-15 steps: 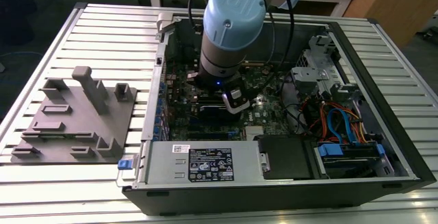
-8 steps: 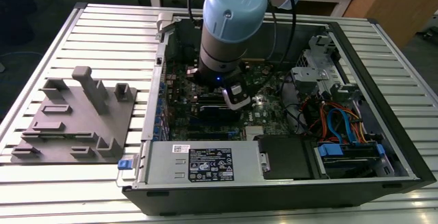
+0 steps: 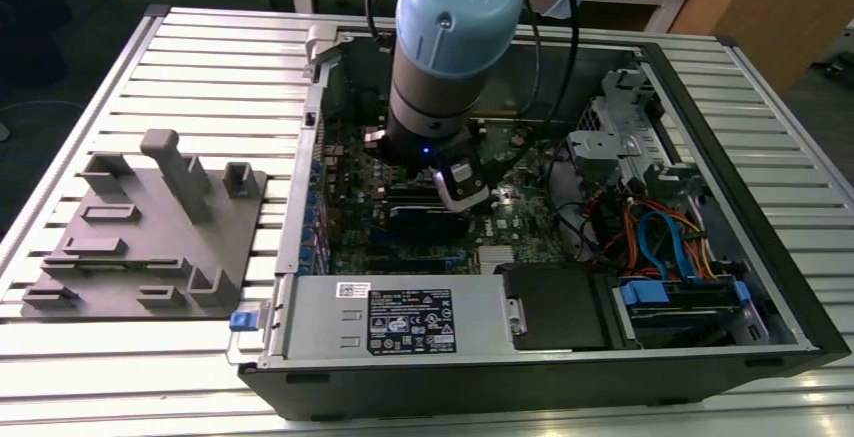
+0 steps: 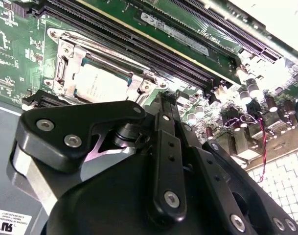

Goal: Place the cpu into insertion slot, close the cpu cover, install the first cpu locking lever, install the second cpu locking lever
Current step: 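Install the second cpu locking lever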

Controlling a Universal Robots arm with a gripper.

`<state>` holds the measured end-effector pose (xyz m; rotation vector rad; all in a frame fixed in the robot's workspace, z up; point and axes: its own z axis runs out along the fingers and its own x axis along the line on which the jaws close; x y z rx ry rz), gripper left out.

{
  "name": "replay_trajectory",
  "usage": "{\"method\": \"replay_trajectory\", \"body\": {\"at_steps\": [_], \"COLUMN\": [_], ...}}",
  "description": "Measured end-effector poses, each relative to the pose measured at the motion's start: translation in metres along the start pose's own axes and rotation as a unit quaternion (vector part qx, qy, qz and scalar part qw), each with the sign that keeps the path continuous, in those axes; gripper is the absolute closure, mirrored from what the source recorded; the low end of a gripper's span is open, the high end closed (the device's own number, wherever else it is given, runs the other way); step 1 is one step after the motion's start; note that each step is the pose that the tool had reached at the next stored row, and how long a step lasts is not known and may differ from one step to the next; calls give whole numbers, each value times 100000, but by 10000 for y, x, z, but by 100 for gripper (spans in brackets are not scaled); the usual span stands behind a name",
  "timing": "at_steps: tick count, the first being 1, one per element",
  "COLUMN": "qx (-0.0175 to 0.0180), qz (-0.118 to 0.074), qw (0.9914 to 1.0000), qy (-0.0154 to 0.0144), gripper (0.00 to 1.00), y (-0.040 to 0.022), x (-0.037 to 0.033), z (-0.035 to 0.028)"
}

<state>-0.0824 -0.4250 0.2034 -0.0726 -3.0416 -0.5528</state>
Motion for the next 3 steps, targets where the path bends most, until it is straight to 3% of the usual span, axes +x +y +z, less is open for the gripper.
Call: {"method": "replay_trajectory", "body": {"at_steps": [3], "qx": [2], "qz": [3], "qw": [100000], "qy": [0], "gripper": [89], "y": [1], "x": [0], "z": [-4]}}
